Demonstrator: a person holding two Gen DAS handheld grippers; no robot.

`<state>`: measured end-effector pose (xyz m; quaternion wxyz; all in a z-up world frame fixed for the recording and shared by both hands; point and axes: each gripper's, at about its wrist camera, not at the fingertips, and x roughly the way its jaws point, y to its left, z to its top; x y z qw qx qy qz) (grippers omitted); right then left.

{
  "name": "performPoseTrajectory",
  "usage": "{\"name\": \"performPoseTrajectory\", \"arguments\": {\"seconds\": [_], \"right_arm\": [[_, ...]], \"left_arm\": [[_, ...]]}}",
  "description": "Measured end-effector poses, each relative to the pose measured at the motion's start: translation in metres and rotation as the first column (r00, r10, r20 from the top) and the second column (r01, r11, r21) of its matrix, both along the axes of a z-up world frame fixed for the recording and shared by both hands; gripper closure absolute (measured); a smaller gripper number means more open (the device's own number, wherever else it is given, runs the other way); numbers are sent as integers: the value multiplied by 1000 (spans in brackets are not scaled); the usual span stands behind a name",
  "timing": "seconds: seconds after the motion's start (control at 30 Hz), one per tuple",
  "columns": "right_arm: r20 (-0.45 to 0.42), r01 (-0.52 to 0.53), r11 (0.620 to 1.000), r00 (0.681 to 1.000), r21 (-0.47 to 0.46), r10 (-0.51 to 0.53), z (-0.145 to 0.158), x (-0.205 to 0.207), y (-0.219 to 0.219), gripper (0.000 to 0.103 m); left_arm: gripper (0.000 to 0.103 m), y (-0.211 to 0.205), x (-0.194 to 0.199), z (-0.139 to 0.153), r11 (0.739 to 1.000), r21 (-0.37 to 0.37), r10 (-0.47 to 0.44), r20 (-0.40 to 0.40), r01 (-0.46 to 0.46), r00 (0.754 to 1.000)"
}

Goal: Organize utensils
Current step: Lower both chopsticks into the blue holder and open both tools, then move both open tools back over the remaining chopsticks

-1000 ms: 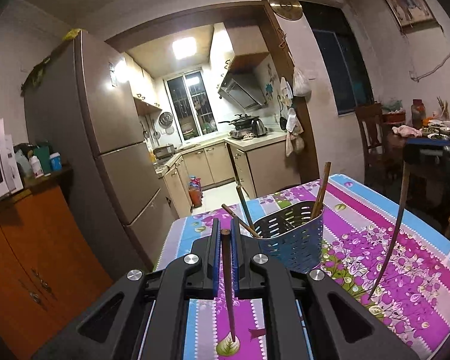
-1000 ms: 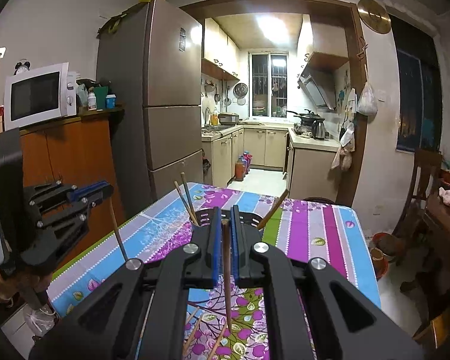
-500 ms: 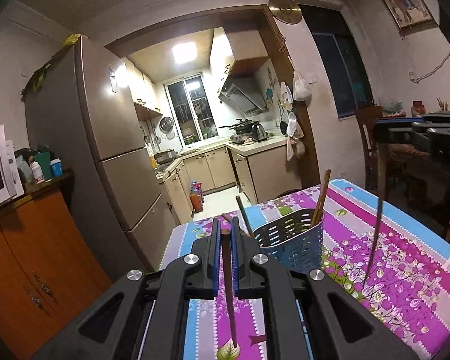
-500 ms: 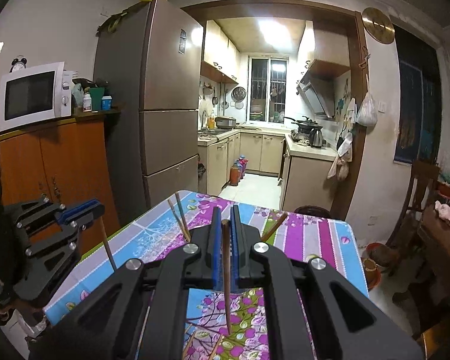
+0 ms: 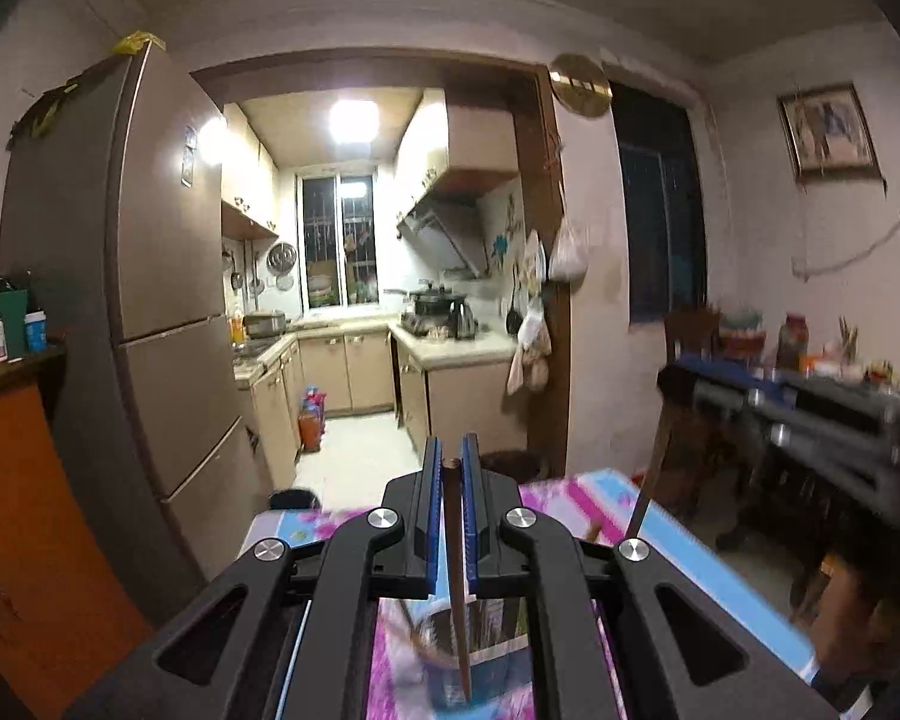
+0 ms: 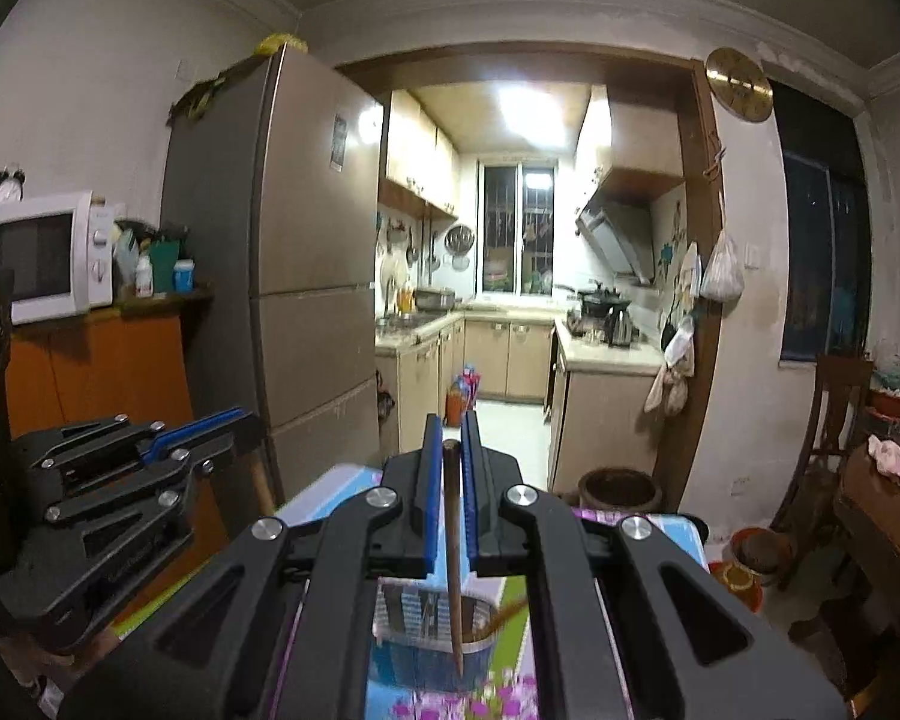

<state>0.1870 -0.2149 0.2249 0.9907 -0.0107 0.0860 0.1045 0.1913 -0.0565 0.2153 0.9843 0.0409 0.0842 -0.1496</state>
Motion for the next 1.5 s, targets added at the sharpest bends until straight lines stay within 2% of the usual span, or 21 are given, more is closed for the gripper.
{"name": "performPoseTrajectory", "arguments": {"seconds": [0.1, 0.23, 0.37, 0.47, 0.63, 0.83, 0.9, 0.93, 0.97, 1.2, 1.27, 1.3, 1.37, 1.5], "right_arm": [[17, 3, 999, 1000, 41, -4, 4, 18, -4, 98], [11, 12, 996, 1000, 94, -13, -4, 48, -8, 98], [-27, 26, 991, 999, 131, -22, -29, 75, -9, 98], [-81, 45, 989, 996, 137, -34, -63, 93, -10, 98], [-158, 52, 983, 987, 174, -24, -100, 106, -13, 98], [-213, 59, 979, 977, 196, -16, -123, 108, -16, 97], [-217, 71, 981, 976, 183, -30, -125, 104, -17, 89], [-216, 80, 980, 975, 181, -40, -124, 102, -19, 77], [-209, 86, 979, 977, 185, -46, -122, 101, -21, 75], [-138, 136, 975, 984, 178, -112, -94, 69, -52, 75], [-110, 155, 972, 984, 174, -138, -86, 50, -68, 74], [-100, 162, 972, 984, 169, -147, -84, 43, -74, 72], [-85, 184, 969, 982, 163, -172, -82, 24, -89, 63], [-80, 221, 969, 974, 114, -213, -85, -28, -119, 56]], "left_arm": [[96, -3, 17, 10, 999, -32, 7, 38, -6, 999], [96, -8, 48, 0, 998, -56, 14, 40, -12, 999], [96, -9, 68, -28, 998, -61, 14, 12, -13, 1000], [96, -7, 83, -55, 998, -59, 5, -22, -6, 1000], [95, -2, 97, -96, 999, -53, -5, -75, 1, 997], [95, 6, 101, -125, 999, -43, 13, -106, -17, 994], [95, 6, 104, -126, 999, -34, 24, -109, -27, 994], [95, 6, 104, -125, 999, -34, 28, -110, -32, 994], [95, 8, 103, -124, 999, -36, 33, -108, -37, 994], [94, 28, 83, -93, 994, -35, 97, -44, -99, 994], [88, 42, 68, -79, 993, -48, 110, -13, -110, 994], [85, 50, 60, -74, 991, -56, 118, 0, -118, 993], [85, 63, 44, -65, 990, -58, 131, 23, -130, 991], [84, 96, -14, -63, 988, -15, 151, 83, -151, 985]]}}
